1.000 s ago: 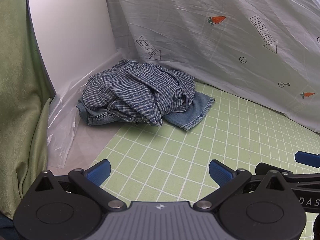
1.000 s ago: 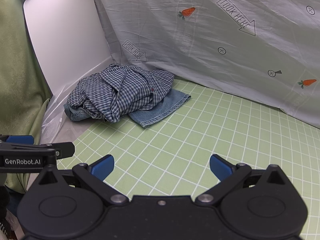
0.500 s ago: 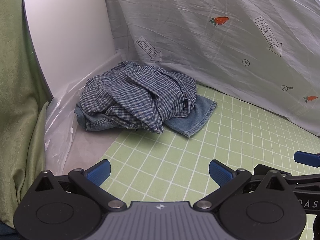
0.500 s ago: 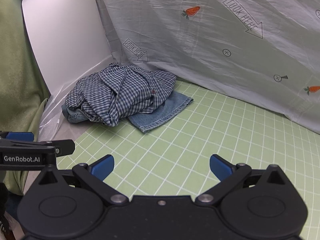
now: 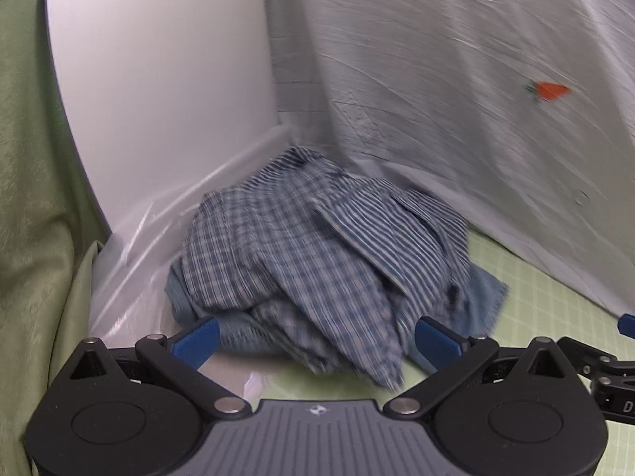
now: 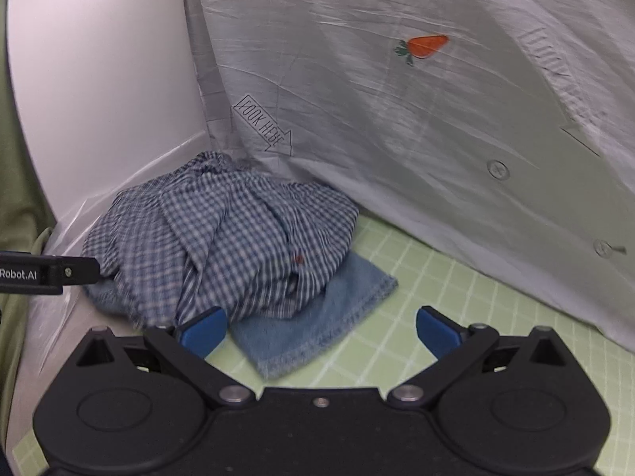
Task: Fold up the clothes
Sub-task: 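Reach both grippers into the plaid shirt pile and close on the fabric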
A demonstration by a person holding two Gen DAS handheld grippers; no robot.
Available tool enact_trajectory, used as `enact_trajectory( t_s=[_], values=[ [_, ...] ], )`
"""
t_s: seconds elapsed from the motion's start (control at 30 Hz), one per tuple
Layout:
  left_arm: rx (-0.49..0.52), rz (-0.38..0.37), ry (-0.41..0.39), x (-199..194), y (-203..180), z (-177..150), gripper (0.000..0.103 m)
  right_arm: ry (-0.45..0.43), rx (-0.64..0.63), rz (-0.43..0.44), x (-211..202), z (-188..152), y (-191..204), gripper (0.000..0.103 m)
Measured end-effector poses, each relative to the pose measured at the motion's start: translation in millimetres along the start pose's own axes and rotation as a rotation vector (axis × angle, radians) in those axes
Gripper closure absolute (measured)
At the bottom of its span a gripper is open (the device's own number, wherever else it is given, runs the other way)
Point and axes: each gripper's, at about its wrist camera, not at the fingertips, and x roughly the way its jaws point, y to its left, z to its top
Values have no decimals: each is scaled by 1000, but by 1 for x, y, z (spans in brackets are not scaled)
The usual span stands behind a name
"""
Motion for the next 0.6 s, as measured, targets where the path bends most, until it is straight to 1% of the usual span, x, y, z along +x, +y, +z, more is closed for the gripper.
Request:
enact_trajectory(
  t_s=[0.07,0.13,0.2,0.27,0.3,0.4,0.47,0.5,0.53,0.57,0.6],
  values=[
    [-27,14,22,28,11,17,0,4,1,3,29,18,3,0],
    [-56,30,52,59,21,34,1,24,-5,0,61,29,8,1],
    [-85,49,84,88,31,47,2,43,-12,-3,92,40,13,7],
    [-112,58,110,113,39,56,7,66,-9,4,124,49,17,11],
    [-124,56,121,124,44,59,10,75,0,16,138,52,19,15],
    [-161,35,143,150,53,65,21,96,17,49,171,58,24,19],
    [-181,18,143,161,56,68,22,102,21,68,191,62,27,20],
    [-188,17,137,163,56,68,28,103,25,76,199,64,28,22],
    [-196,20,131,165,56,68,38,104,39,88,205,66,28,26],
    [-205,23,126,166,57,68,43,105,58,115,209,67,26,43],
    [-217,20,122,166,59,67,49,111,65,154,212,68,25,75]
  ],
)
